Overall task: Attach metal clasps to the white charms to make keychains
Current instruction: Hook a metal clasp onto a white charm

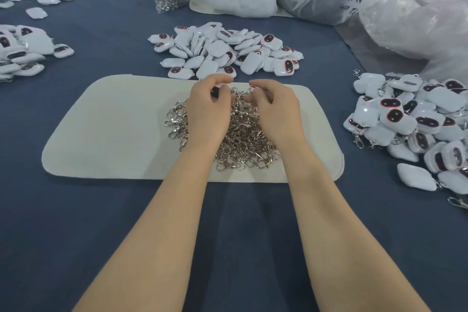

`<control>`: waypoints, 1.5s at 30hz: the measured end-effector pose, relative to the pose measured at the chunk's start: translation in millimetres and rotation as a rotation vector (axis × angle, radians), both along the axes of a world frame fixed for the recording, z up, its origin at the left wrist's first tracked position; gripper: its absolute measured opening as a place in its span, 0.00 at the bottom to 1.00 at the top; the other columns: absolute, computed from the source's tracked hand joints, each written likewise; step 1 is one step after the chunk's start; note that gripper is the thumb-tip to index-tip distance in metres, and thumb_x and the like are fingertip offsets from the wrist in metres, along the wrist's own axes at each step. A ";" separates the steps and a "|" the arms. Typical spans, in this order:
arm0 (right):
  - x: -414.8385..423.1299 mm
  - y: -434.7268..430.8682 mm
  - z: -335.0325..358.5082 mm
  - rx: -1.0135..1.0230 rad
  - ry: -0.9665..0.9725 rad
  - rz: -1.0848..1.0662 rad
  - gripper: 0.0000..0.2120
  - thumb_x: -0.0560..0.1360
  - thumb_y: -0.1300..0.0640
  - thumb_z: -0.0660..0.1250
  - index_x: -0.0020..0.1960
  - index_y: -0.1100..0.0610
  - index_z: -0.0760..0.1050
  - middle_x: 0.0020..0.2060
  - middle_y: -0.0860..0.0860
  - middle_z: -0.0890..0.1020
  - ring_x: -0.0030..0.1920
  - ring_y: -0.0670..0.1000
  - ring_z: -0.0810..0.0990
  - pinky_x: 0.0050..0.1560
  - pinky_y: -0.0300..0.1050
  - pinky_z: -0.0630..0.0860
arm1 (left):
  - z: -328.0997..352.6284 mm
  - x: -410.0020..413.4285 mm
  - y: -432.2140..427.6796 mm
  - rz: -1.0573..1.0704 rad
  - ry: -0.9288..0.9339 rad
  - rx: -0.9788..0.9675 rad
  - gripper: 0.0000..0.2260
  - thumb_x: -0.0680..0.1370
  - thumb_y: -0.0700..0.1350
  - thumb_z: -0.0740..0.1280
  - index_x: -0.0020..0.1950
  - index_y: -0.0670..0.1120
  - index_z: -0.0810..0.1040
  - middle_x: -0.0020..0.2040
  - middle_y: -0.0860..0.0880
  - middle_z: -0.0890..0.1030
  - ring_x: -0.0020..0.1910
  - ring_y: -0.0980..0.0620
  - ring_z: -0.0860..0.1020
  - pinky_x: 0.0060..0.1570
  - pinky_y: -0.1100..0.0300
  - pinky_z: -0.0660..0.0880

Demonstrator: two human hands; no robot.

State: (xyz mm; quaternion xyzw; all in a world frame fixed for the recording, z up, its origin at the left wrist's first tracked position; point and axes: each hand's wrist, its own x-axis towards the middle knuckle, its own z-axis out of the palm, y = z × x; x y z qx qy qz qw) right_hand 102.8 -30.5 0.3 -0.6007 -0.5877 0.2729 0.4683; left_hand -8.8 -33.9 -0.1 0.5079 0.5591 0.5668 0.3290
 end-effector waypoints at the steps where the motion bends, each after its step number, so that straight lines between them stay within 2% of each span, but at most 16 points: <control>1: 0.2 -0.3 0.1 0.012 0.026 0.024 0.10 0.80 0.62 0.58 0.56 0.52 0.75 0.38 0.44 0.82 0.40 0.40 0.78 0.42 0.34 0.71 | -0.4 0.5 0.1 0.000 0.064 0.017 0.08 0.78 0.41 0.63 0.47 0.54 0.78 0.50 0.47 0.79 0.45 0.52 0.80 0.53 0.57 0.75; 4: -0.7 -2.0 0.6 0.044 0.035 0.081 0.09 0.79 0.64 0.58 0.54 0.52 0.71 0.33 0.42 0.79 0.32 0.34 0.74 0.35 0.27 0.67 | -2.1 2.4 -0.1 -0.002 0.207 0.034 0.03 0.77 0.45 0.66 0.48 0.51 0.79 0.51 0.48 0.74 0.38 0.58 0.74 0.41 0.76 0.67; 6: -2.3 -3.4 0.9 0.045 0.013 0.103 0.08 0.79 0.63 0.58 0.55 0.54 0.70 0.32 0.43 0.79 0.32 0.37 0.74 0.34 0.28 0.67 | -3.3 3.6 -0.5 -0.016 0.248 0.028 0.03 0.76 0.45 0.67 0.47 0.49 0.80 0.50 0.50 0.70 0.36 0.62 0.71 0.39 0.79 0.65; 9: -4.6 -3.9 0.9 0.037 -0.025 0.135 0.07 0.80 0.62 0.58 0.55 0.51 0.68 0.37 0.48 0.82 0.36 0.43 0.76 0.35 0.31 0.67 | -4.2 3.6 -0.3 -0.014 0.303 0.039 0.03 0.77 0.43 0.67 0.49 0.46 0.80 0.50 0.50 0.69 0.36 0.64 0.70 0.39 0.80 0.64; 13: -4.2 -3.1 0.4 0.021 -0.027 0.149 0.06 0.80 0.60 0.59 0.55 0.51 0.69 0.36 0.47 0.81 0.30 0.38 0.72 0.35 0.32 0.66 | -4.1 3.6 0.8 0.008 0.307 0.038 0.03 0.77 0.42 0.66 0.48 0.45 0.79 0.51 0.49 0.70 0.38 0.64 0.70 0.39 0.80 0.63; 15: -4.2 -2.8 -0.1 0.003 -0.027 0.150 0.06 0.78 0.61 0.61 0.53 0.52 0.71 0.37 0.47 0.81 0.34 0.40 0.74 0.40 0.34 0.70 | -4.1 2.8 1.5 0.027 0.288 0.040 0.03 0.78 0.42 0.65 0.47 0.45 0.79 0.51 0.49 0.71 0.38 0.63 0.70 0.41 0.78 0.64; 18: -5.1 -2.8 -1.0 -0.023 -0.036 0.134 0.06 0.76 0.63 0.63 0.49 0.53 0.73 0.40 0.49 0.81 0.43 0.49 0.78 0.49 0.43 0.74 | -3.8 1.8 1.5 0.038 0.287 0.042 0.04 0.78 0.42 0.65 0.48 0.44 0.79 0.51 0.48 0.72 0.38 0.62 0.70 0.42 0.75 0.64; 22: -6.0 -3.3 -0.3 0.043 -0.089 0.114 0.07 0.74 0.62 0.65 0.51 0.53 0.75 0.43 0.44 0.79 0.46 0.44 0.77 0.50 0.36 0.73 | -4.1 2.9 -0.1 0.016 0.312 0.060 0.03 0.78 0.43 0.66 0.48 0.46 0.79 0.52 0.50 0.69 0.38 0.65 0.70 0.40 0.82 0.62; 25: -6.3 -3.6 -1.7 0.119 -0.147 0.075 0.09 0.74 0.65 0.64 0.51 0.54 0.77 0.43 0.46 0.80 0.42 0.43 0.75 0.45 0.32 0.71 | -5.3 4.6 -0.9 -0.006 0.333 0.065 0.06 0.79 0.43 0.65 0.52 0.45 0.81 0.54 0.51 0.67 0.38 0.67 0.70 0.40 0.84 0.61; 28: -6.1 -2.7 -0.5 0.114 -0.052 0.004 0.07 0.75 0.63 0.66 0.48 0.53 0.75 0.39 0.42 0.78 0.39 0.40 0.75 0.42 0.27 0.71 | -5.1 5.3 -1.1 -0.014 0.316 0.064 0.06 0.78 0.43 0.65 0.53 0.46 0.80 0.55 0.49 0.70 0.38 0.66 0.71 0.41 0.82 0.64; 30: -4.2 -1.7 2.9 0.081 0.089 -0.050 0.06 0.74 0.61 0.68 0.45 0.51 0.74 0.38 0.43 0.79 0.41 0.43 0.78 0.44 0.30 0.73 | -5.3 5.5 -1.3 -0.016 0.298 0.066 0.04 0.78 0.44 0.66 0.51 0.47 0.79 0.56 0.48 0.70 0.38 0.68 0.72 0.40 0.81 0.64; 33: -2.1 -3.4 9.0 0.024 0.324 -0.078 0.06 0.73 0.60 0.70 0.43 0.51 0.75 0.40 0.51 0.83 0.42 0.49 0.81 0.50 0.47 0.78 | -6.7 7.6 -2.3 -0.059 0.292 0.061 0.04 0.77 0.49 0.68 0.45 0.49 0.79 0.58 0.49 0.68 0.38 0.77 0.70 0.38 0.83 0.64; 36: -3.7 -6.3 12.1 0.023 0.457 -0.058 0.05 0.73 0.62 0.70 0.44 0.54 0.74 0.39 0.54 0.83 0.39 0.50 0.79 0.51 0.53 0.77 | -8.3 10.4 -1.5 -0.077 0.331 0.049 0.04 0.77 0.49 0.68 0.43 0.51 0.77 0.62 0.47 0.69 0.39 0.78 0.69 0.38 0.83 0.63; 39: -7.9 -7.8 11.8 0.030 0.510 -0.017 0.06 0.73 0.64 0.69 0.44 0.56 0.73 0.40 0.57 0.83 0.39 0.52 0.79 0.51 0.58 0.77 | -8.4 10.5 -1.4 -0.076 0.330 0.040 0.03 0.77 0.47 0.67 0.45 0.52 0.75 0.63 0.45 0.68 0.38 0.79 0.69 0.37 0.83 0.63; 42: -10.6 -8.3 10.3 0.035 0.493 0.000 0.07 0.74 0.63 0.69 0.44 0.55 0.73 0.40 0.57 0.84 0.40 0.52 0.81 0.52 0.57 0.78 | -7.8 8.9 -1.3 -0.069 0.320 0.032 0.03 0.78 0.46 0.67 0.45 0.51 0.75 0.63 0.45 0.69 0.37 0.78 0.69 0.37 0.83 0.62; 45: -11.7 -7.9 9.2 0.038 0.454 -0.023 0.07 0.74 0.62 0.69 0.43 0.54 0.71 0.41 0.58 0.84 0.41 0.52 0.82 0.51 0.57 0.79 | -6.5 7.5 0.4 -0.054 0.312 -0.012 0.04 0.78 0.48 0.66 0.44 0.51 0.76 0.62 0.46 0.70 0.37 0.70 0.72 0.42 0.75 0.65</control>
